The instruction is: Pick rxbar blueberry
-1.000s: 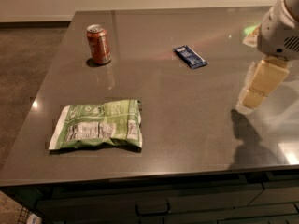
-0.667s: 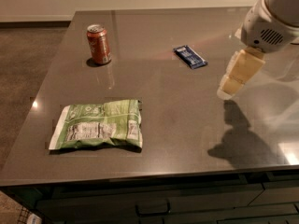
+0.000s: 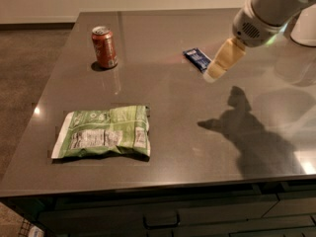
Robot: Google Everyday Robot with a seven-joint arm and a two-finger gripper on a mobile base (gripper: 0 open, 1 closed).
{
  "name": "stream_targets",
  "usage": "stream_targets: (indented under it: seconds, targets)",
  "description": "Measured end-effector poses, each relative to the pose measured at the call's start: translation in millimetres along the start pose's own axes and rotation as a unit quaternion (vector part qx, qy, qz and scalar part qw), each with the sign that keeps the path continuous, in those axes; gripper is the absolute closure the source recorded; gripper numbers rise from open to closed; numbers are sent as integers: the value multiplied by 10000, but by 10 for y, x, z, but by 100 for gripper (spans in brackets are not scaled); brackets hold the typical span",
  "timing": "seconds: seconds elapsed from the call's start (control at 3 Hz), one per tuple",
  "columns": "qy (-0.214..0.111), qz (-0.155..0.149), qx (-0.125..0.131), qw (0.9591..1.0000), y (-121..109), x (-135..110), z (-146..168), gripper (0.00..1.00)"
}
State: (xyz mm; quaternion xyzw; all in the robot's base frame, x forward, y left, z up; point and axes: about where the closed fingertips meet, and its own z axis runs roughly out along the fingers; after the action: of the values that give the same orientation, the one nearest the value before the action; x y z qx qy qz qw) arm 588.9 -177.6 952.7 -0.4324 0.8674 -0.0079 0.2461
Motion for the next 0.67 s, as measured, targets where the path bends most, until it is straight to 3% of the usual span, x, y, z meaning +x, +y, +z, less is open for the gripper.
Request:
stream_targets:
  seconds: [0.33, 0.67]
  targets:
    - [91, 476, 96, 9988, -205, -142, 289, 0]
    - [183, 792, 13, 9967, -373, -279, 586, 0]
